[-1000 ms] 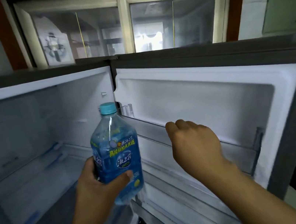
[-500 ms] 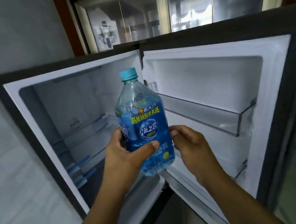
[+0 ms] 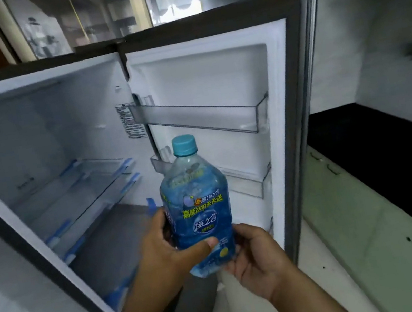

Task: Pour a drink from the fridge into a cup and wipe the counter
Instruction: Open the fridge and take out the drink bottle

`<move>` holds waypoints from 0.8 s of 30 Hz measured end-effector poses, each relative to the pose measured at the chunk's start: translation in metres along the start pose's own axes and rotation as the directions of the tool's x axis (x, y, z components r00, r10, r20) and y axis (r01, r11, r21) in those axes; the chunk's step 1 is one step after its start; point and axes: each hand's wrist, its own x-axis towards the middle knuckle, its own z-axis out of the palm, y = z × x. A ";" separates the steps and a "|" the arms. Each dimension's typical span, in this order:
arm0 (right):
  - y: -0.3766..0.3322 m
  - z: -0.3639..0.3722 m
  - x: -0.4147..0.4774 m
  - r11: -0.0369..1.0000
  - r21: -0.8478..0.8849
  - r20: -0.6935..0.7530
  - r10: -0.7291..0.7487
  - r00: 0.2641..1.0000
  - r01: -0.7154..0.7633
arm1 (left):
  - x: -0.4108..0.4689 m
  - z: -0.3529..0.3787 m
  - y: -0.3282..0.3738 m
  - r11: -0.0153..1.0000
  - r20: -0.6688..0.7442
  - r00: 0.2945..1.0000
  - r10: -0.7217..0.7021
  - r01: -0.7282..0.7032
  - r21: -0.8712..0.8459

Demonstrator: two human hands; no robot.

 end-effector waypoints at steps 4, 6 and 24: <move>0.033 -0.016 -0.028 0.998 0.053 -0.144 -0.023 0.989 0.031 | -0.023 -0.008 -0.012 0.997 0.158 0.987 -0.037 0.047 -0.059; 0.045 -0.026 -0.048 0.994 0.079 -0.214 -0.060 0.975 0.078 | -0.034 -0.003 -0.015 0.994 0.226 0.973 -0.044 0.065 -0.087; 0.093 -0.177 -0.354 0.767 0.204 -0.713 -0.309 0.629 0.609 | -0.217 0.221 0.044 0.973 0.837 0.532 0.124 0.098 -0.207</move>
